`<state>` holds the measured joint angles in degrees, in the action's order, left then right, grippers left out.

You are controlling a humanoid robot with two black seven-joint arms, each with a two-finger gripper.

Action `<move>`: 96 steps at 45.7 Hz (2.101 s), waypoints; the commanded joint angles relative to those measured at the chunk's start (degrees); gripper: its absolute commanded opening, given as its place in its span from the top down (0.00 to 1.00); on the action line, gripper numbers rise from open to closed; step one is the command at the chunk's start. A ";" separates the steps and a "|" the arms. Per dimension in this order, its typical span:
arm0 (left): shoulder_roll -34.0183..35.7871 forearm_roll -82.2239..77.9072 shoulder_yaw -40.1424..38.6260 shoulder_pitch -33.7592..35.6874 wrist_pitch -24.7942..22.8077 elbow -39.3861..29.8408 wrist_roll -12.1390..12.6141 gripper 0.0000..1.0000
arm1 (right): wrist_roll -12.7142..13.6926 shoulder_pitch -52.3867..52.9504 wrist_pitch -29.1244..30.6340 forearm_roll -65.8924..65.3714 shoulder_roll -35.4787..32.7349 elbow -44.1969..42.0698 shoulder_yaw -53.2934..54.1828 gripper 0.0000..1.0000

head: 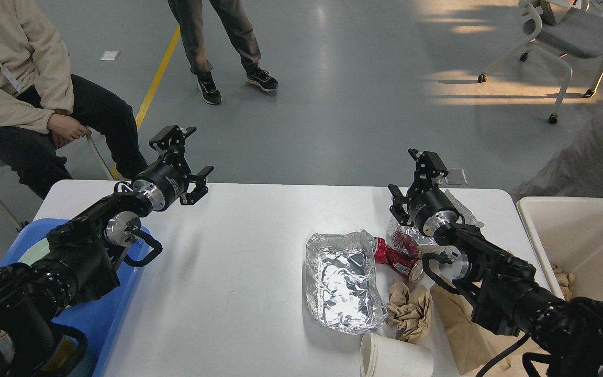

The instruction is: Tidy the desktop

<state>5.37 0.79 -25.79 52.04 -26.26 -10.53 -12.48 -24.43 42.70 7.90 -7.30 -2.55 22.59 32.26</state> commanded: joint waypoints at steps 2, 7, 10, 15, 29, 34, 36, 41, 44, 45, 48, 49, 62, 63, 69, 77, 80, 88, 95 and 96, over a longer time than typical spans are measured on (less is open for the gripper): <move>0.08 0.01 -0.13 -0.27 -1.16 -0.02 -2.02 0.04 | 0.00 0.01 -0.08 0.00 0.00 0.00 0.00 0.00; 0.08 0.01 -0.22 -1.06 -2.66 -0.11 -7.28 0.04 | 0.00 -0.07 0.01 0.00 0.00 0.00 0.00 0.00; 0.43 0.01 -0.92 -2.81 -4.15 -0.11 -14.92 0.04 | 0.00 0.01 0.01 0.00 0.00 0.00 0.00 0.00; 0.17 -0.08 -1.01 -4.31 -4.42 -0.11 -27.22 0.04 | 0.00 0.01 0.01 0.00 0.00 0.00 0.00 0.00; 0.17 -0.08 -0.49 -5.54 -4.33 -0.11 -39.90 0.04 | 0.00 0.01 0.01 0.00 0.00 0.00 0.00 0.00; 0.17 -0.08 -0.66 -5.54 -4.24 -0.11 -39.81 0.04 | 0.00 -0.07 0.01 0.00 0.00 0.00 0.00 0.00; 0.17 0.01 -0.66 -5.54 -4.24 -0.11 -39.81 0.04 | 0.00 0.01 0.01 0.00 0.00 0.00 0.00 0.00; 0.17 -0.08 -0.75 -5.54 -4.24 -0.11 -39.81 0.04 | 0.00 0.01 -0.08 0.00 0.00 0.00 0.00 0.00; 0.17 -0.08 -0.75 -5.54 -4.24 -0.11 -39.81 0.04 | 0.00 0.01 0.01 0.00 0.00 0.00 0.00 0.00; 0.17 -0.08 -0.75 -5.54 -4.24 -0.11 -39.73 0.04 | 0.00 0.01 -0.08 0.00 0.00 0.00 0.00 0.00; 0.17 0.01 -0.75 -5.54 -4.24 -0.11 -39.73 0.04 | 0.00 -0.07 -0.08 0.00 0.00 0.00 0.00 0.00; 0.17 0.01 -0.75 -5.54 -4.24 -0.11 -39.81 0.04 | 0.00 0.01 -0.08 0.00 0.00 0.00 0.00 0.00; 0.17 0.00 -0.75 -5.54 -4.24 -0.11 -39.73 0.04 | 0.00 0.01 0.01 0.00 0.00 0.00 0.00 0.00; 0.17 0.01 -0.75 -5.54 -4.24 -0.11 -39.73 0.04 | 0.00 0.01 -0.08 0.00 0.00 0.00 0.00 0.00; 0.17 0.00 -0.75 -5.54 -4.24 -0.11 -39.73 0.04 | 0.00 0.01 0.01 0.00 0.00 0.00 0.00 0.00; 0.17 -0.08 -0.75 -5.54 -4.24 -0.11 -39.73 0.04 | 0.00 0.01 0.01 0.00 0.00 0.00 0.00 0.00; 0.17 -0.08 -0.75 -5.54 -4.24 -0.11 -39.73 0.04 | 0.00 0.01 0.01 0.00 0.00 0.00 0.00 0.00; 0.17 0.01 -0.75 -5.54 -4.24 -0.11 -39.73 0.04 | 0.00 0.01 0.01 0.00 0.00 0.00 0.00 0.00; 0.17 -0.08 -0.75 -5.54 -4.24 -0.10 -39.73 0.04 | 0.00 0.01 -0.08 0.00 0.00 0.00 0.00 0.00; 0.17 0.00 -0.75 -5.54 -4.24 -0.02 -39.73 0.04 | 0.00 0.01 0.01 0.00 0.00 0.00 0.00 0.00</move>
<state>5.54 0.71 -26.54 46.49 -30.49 -10.62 -52.21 -24.43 42.70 7.91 -7.29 -2.55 22.59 32.26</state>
